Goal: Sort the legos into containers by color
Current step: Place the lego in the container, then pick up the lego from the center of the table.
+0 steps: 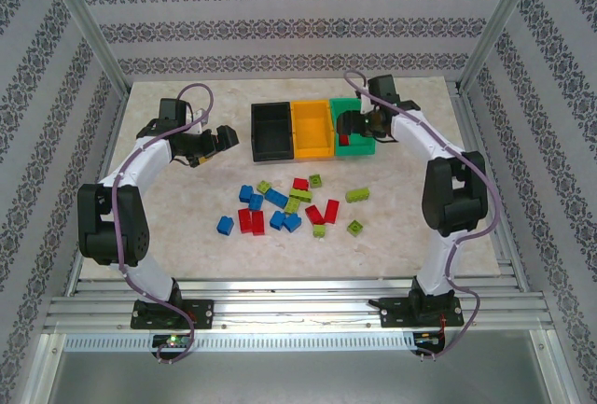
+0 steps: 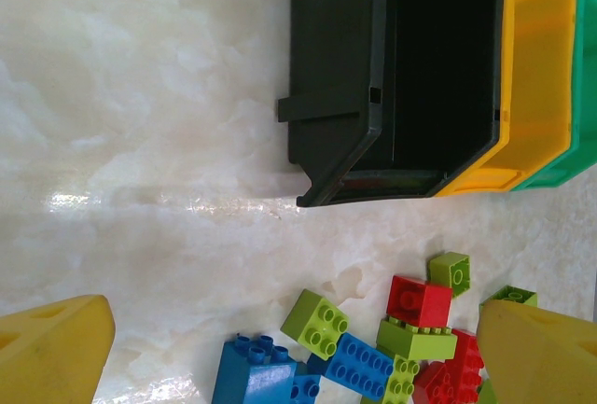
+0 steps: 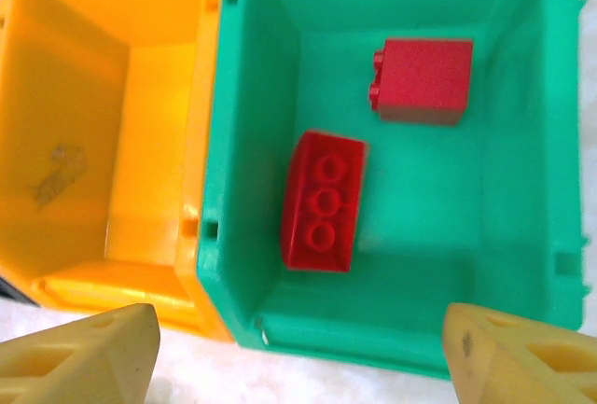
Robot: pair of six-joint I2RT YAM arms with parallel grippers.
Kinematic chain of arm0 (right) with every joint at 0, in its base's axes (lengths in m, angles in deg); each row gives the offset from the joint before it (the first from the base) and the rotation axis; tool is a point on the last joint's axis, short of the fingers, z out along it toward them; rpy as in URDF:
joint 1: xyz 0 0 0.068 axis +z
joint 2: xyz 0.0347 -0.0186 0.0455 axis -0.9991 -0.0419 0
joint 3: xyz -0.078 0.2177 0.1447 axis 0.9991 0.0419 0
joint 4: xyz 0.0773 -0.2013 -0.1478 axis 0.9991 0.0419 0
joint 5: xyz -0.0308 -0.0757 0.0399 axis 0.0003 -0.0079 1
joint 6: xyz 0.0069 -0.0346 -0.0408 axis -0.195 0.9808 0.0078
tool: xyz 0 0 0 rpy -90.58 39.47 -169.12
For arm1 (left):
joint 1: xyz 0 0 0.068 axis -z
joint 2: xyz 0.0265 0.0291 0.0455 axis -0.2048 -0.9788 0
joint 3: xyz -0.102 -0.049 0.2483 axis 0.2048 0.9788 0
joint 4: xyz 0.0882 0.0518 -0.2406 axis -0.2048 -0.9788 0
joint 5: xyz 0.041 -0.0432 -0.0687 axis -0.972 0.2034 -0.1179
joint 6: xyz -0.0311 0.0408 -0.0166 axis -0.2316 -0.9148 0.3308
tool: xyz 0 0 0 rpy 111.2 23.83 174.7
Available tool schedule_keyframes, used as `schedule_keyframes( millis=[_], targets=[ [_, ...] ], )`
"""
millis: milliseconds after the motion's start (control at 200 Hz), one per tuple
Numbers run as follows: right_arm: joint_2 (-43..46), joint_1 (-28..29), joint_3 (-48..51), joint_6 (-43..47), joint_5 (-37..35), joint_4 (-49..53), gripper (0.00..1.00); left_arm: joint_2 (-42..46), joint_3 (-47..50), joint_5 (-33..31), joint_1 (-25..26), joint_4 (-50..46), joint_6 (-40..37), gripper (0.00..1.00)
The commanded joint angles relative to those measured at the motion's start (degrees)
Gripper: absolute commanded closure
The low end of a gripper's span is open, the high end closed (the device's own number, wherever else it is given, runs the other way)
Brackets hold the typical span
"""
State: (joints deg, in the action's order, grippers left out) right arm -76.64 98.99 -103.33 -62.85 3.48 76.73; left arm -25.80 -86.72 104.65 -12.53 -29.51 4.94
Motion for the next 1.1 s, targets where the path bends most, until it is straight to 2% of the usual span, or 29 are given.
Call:
schedule_keyframes(
  millis=[0,330,605,769,894,1099],
  targets=[
    [4.8,2.1,4.7,0.1,3.1,-0.7,0.21,-0.4,-2.0,0.9,0.5,-1.6,-1.2,0.00],
    [9.3,11.7,15.4,0.2,4.8,-1.2,0.22,-1.4,-1.9,1.6,0.5,-1.5,-0.9,0.00],
    [4.9,19.6,11.8,2.1,0.8,1.6,0.23,-1.6,-1.7,2.2,0.6,-1.2,-0.8,0.00],
    [3.1,22.1,10.5,4.6,-0.3,4.0,0.24,-1.6,-1.6,2.1,1.1,-1.4,-0.8,0.00],
    [2.9,23.2,11.6,6.0,0.2,4.3,0.30,-1.2,-1.7,2.0,1.4,-1.4,-0.9,0.00],
    [0.7,24.6,12.0,6.0,-0.1,3.3,0.33,-0.6,-1.9,1.9,1.3,-1.9,-1.3,0.00]
  ],
)
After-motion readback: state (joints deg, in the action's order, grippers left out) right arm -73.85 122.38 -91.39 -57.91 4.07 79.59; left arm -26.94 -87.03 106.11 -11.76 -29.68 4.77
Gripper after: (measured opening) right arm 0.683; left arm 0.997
